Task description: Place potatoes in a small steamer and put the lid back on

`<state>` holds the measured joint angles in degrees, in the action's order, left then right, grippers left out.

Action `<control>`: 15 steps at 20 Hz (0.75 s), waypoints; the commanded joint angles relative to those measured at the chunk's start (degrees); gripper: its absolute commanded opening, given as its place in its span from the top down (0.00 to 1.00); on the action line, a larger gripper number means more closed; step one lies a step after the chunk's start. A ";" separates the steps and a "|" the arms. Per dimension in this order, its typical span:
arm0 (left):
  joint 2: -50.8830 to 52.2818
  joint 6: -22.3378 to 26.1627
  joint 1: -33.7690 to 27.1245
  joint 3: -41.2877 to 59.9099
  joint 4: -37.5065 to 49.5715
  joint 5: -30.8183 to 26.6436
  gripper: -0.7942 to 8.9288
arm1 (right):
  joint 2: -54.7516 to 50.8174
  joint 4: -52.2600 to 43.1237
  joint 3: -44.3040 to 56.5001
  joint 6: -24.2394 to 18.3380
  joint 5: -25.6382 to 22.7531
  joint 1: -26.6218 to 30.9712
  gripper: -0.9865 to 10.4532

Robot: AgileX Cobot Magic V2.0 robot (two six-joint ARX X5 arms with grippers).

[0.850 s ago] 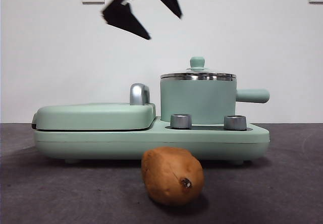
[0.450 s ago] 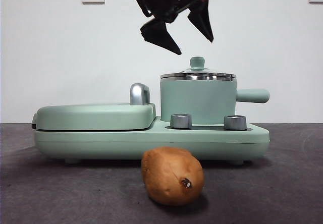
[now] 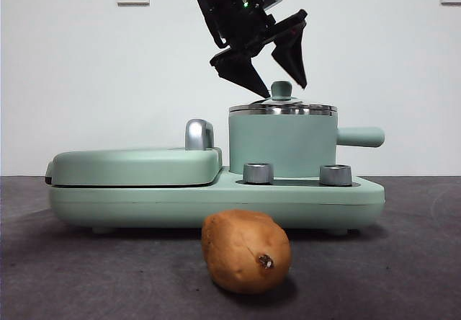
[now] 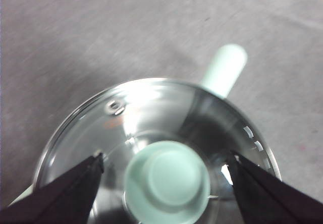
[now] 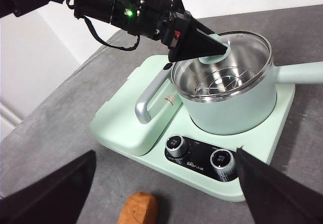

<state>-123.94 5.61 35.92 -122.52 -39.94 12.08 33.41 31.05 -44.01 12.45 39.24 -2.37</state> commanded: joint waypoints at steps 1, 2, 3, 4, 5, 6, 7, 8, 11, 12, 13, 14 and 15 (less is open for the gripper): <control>-1.31 1.22 0.48 -1.75 0.44 -0.15 0.56 | 0.20 -0.57 -0.74 0.63 0.17 -0.17 0.53; -1.31 1.22 0.48 -1.75 0.44 -0.17 0.61 | 0.20 -0.57 -0.74 0.63 0.17 -0.17 0.53; -1.31 1.22 0.48 -1.77 0.39 -0.17 0.64 | 0.20 -0.57 -0.74 0.61 0.17 -0.17 0.53; -1.31 1.22 0.48 -1.77 0.31 -0.17 0.64 | 0.20 -0.57 -0.74 0.61 0.17 -0.17 0.53; -1.33 1.22 0.55 -1.77 0.24 -0.17 0.64 | 0.20 -0.57 -0.74 0.61 0.17 -0.17 0.53; -1.36 1.22 0.55 -1.77 0.26 -0.17 0.64 | 0.20 -0.57 -0.74 0.63 0.17 -0.17 0.53; -1.38 1.22 0.55 -1.75 0.24 -0.17 0.64 | 0.20 -0.57 -0.74 0.61 0.17 -0.17 0.53; -1.38 1.22 0.59 -1.77 0.24 -0.17 0.64 | 0.20 -0.57 -0.74 0.61 0.17 -0.17 0.53; -1.38 1.20 0.59 -1.75 -0.07 -0.15 0.64 | 0.20 -0.57 -0.74 0.63 0.17 -0.17 0.53; -1.38 1.20 0.61 -1.75 -0.33 -0.15 0.64 | 0.20 -0.55 -0.74 0.61 0.17 -0.17 0.53; -1.53 1.20 0.70 -1.75 -0.44 -0.15 0.64 | 0.20 -0.55 -0.74 0.63 0.17 -0.17 0.53; -1.64 1.16 0.83 -1.75 -0.42 -0.15 0.65 | 0.20 -0.55 -0.74 0.63 0.17 -0.17 0.53; -1.68 1.18 0.85 -1.75 -0.42 -0.15 0.67 | 0.20 -0.55 -0.74 0.63 0.17 -0.17 0.53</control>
<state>-123.94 6.42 36.12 -122.52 -40.66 11.94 33.41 31.05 -44.01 12.45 39.24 -2.37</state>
